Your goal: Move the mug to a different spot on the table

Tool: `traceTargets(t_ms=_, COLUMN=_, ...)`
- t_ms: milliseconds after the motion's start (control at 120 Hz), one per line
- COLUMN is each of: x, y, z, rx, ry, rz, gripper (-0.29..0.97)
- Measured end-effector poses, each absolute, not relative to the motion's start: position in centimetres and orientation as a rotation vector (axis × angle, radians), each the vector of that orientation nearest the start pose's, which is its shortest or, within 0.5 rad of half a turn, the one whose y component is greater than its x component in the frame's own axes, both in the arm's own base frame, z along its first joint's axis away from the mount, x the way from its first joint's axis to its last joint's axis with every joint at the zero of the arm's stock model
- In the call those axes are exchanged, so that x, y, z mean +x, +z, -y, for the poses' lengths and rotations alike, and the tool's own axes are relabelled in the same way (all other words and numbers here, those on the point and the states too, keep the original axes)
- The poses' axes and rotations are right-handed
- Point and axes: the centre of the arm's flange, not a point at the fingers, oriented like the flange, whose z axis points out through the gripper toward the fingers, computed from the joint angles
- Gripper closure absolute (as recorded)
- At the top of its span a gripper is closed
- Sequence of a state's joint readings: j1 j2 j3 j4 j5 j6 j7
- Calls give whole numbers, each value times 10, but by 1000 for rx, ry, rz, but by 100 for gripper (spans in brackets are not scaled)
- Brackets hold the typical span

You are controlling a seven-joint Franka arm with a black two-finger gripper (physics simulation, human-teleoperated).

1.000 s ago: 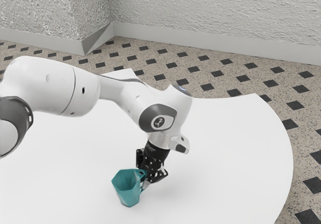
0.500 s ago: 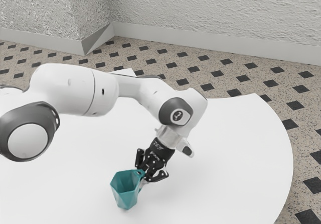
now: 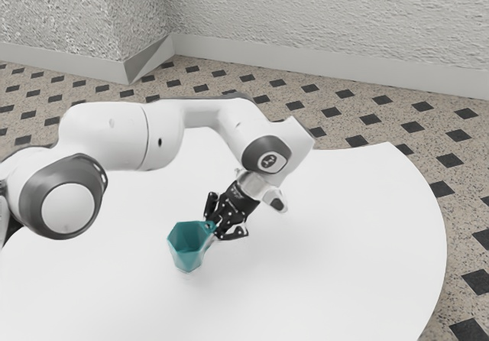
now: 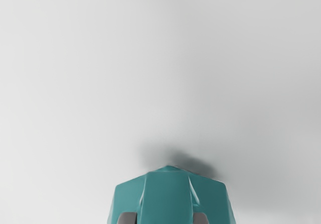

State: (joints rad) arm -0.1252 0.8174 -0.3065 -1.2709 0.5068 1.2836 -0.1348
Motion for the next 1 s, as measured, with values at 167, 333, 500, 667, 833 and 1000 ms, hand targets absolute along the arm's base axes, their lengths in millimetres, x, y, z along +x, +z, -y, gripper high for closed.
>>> traceTargets(t_ms=167, x=652, y=263, z=162, rx=-2463, ry=803, rz=-540, gripper=68)
traceTargets(t_ms=333, x=674, y=265, z=147, rx=-2403, ry=704, rz=-685, gripper=68)
traceTargets(t_ms=500, x=691, y=278, z=139, rx=-2308, ry=645, rz=-864, gripper=68)
traceTargets(t_ms=667, x=699, y=280, z=136, rx=-2169, ry=649, rz=-1055, gripper=68)
traceTargets(t_ms=833, x=699, y=287, z=171, rx=-2061, ry=604, rz=-1256, gripper=68)
traceTargets(t_ms=1000, x=696, y=289, z=202, rx=-1978, ry=578, rz=-1409, gripper=68)
